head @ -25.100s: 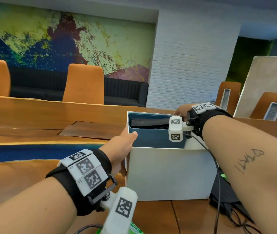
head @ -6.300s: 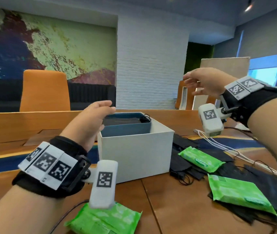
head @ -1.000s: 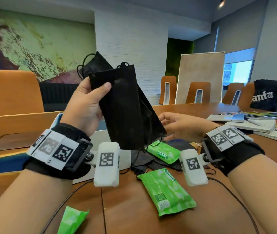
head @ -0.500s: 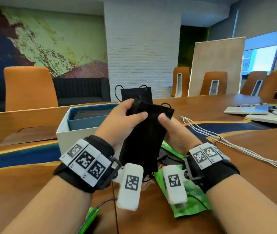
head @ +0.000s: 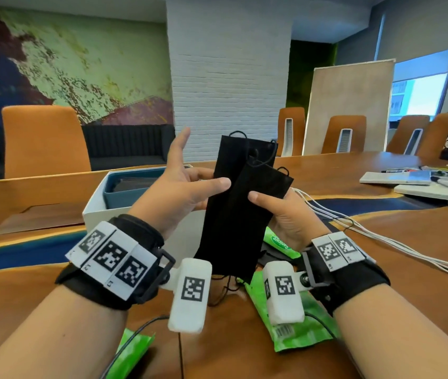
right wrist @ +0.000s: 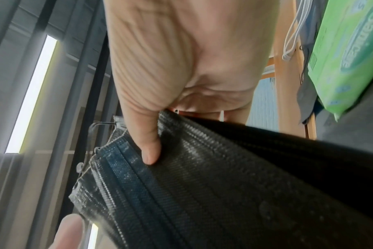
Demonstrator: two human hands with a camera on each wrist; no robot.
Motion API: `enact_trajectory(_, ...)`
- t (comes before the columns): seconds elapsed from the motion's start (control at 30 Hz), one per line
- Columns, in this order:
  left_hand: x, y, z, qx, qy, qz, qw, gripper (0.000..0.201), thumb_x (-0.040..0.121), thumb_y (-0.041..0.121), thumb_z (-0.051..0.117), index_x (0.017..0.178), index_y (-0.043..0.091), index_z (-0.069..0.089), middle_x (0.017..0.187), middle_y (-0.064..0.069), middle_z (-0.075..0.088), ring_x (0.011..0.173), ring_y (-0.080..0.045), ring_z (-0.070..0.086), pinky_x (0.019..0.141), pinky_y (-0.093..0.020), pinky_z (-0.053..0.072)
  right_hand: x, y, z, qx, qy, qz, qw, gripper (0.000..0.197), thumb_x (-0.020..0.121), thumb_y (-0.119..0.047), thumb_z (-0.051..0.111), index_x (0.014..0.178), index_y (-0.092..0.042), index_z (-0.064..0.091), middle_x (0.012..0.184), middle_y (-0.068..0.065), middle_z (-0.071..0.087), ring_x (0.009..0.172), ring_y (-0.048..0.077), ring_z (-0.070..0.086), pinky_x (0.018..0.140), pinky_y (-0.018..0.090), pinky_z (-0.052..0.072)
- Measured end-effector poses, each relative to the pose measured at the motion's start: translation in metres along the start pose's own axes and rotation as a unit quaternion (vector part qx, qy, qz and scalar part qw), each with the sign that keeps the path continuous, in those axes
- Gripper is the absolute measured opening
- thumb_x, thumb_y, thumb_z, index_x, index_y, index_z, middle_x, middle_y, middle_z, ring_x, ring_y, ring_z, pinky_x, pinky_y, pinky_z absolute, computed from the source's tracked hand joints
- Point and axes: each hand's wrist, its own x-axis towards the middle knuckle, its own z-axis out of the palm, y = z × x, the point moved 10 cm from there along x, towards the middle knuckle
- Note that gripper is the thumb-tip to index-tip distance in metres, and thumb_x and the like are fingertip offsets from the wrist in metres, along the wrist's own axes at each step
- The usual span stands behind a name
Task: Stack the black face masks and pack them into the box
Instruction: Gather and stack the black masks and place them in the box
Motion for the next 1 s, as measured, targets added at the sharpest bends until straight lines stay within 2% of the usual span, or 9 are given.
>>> enact_trajectory(0.07,0.0,-0.006,-0.002,0.009,-0.021,-0.035,0.999,0.103,0.074,0.01,0.073,0.146,0.045,0.009,0.096,-0.007,0.073,0.093,-0.017,0.069,0.08,-0.033,0.054,0.0,0.002,0.013,0.007,-0.023,0.0,1.0,0.042,0.087,0.003,0.055,0.127,-0.008,0.055,0.117,0.012,0.067,0.11,0.027,0.063,0.095,0.04,0.051)
enact_trajectory(0.13,-0.001,-0.01,-0.001,0.031,-0.048,-0.052,0.997,0.1,0.066,0.014,0.081,0.145,0.037,0.024,0.105,0.0,0.072,0.103,-0.015,0.067,0.087,-0.032,0.052,0.001,0.006,0.023,-0.023,-0.041,-0.004,0.999,0.043,0.086,-0.001,0.058,0.128,-0.009,0.056,0.121,0.013,0.066,0.114,0.027,0.061,0.098,0.041,0.049)
enact_trajectory(0.3,-0.01,-0.022,0.014,0.119,-0.133,-0.087,0.98,0.053,0.066,0.019,0.082,0.112,0.031,0.06,0.11,0.006,0.07,0.108,-0.011,0.064,0.09,-0.024,0.052,0.001,0.02,0.033,-0.17,-0.056,0.001,0.984,0.05,0.078,-0.034,0.073,0.123,-0.016,0.06,0.117,0.006,0.068,0.111,0.02,0.063,0.096,0.033,0.049)
enact_trajectory(0.43,-0.008,-0.036,0.002,0.119,-0.092,-0.115,0.982,0.069,0.048,0.032,0.086,0.113,0.038,0.06,0.12,-0.002,0.062,0.108,-0.02,0.064,0.095,-0.035,0.052,0.0,0.019,0.034,-0.192,-0.057,-0.016,0.98,0.088,0.053,-0.067,0.078,0.118,-0.011,0.06,0.115,0.013,0.068,0.11,0.026,0.063,0.099,0.041,0.048)
enact_trajectory(0.57,-0.01,-0.04,-0.003,0.127,-0.1,-0.128,0.979,0.073,0.045,0.038,0.086,0.112,0.04,0.058,0.123,-0.001,0.059,0.113,-0.02,0.06,0.102,-0.04,0.045,0.002,0.019,0.031,-0.204,-0.077,-0.022,0.976,0.082,0.053,-0.066,0.077,0.114,-0.013,0.063,0.113,0.015,0.068,0.109,0.027,0.064,0.099,0.043,0.047)
enact_trajectory(0.67,-0.015,-0.044,0.003,0.141,-0.15,-0.143,0.968,0.045,0.063,0.022,0.078,0.105,0.026,0.062,0.105,-0.001,0.069,0.102,-0.017,0.066,0.09,-0.032,0.053,0.004,0.029,0.033,-0.21,-0.102,0.007,0.972,0.079,0.05,-0.066,0.079,0.114,-0.022,0.065,0.113,0.006,0.07,0.109,0.02,0.064,0.1,0.038,0.048)
enact_trajectory(0.77,-0.019,-0.055,0.003,0.145,-0.162,-0.173,0.961,0.042,0.069,0.015,0.079,0.107,0.023,0.064,0.104,-0.002,0.072,0.1,-0.017,0.068,0.084,-0.028,0.054,0.003,0.04,0.036,-0.259,-0.13,0.04,0.956,0.081,0.053,-0.072,0.074,0.119,-0.027,0.062,0.116,-0.001,0.069,0.112,0.015,0.062,0.1,0.034,0.046)
enact_trajectory(0.9,-0.015,-0.057,-0.001,0.101,-0.118,-0.151,0.976,0.034,0.076,0.015,0.073,0.107,0.021,0.064,0.102,-0.001,0.072,0.101,-0.018,0.066,0.087,-0.03,0.053,-0.003,0.04,0.043,-0.32,-0.14,0.053,0.935,0.05,0.078,-0.053,0.068,0.121,-0.03,0.059,0.115,-0.006,0.068,0.105,0.004,0.063,0.087,0.019,0.048)
enact_trajectory(1.0,-0.008,-0.051,-0.009,0.011,-0.043,-0.12,0.992,0.026,0.078,0.012,0.066,0.102,0.02,0.065,0.093,0.002,0.074,0.095,-0.015,0.068,0.08,-0.028,0.054,-0.002,0.028,0.036,-0.291,-0.09,0.026,0.952,0.041,0.076,-0.046,0.064,0.108,-0.022,0.067,0.107,0.001,0.072,0.099,0.011,0.068,0.089,0.026,0.052)
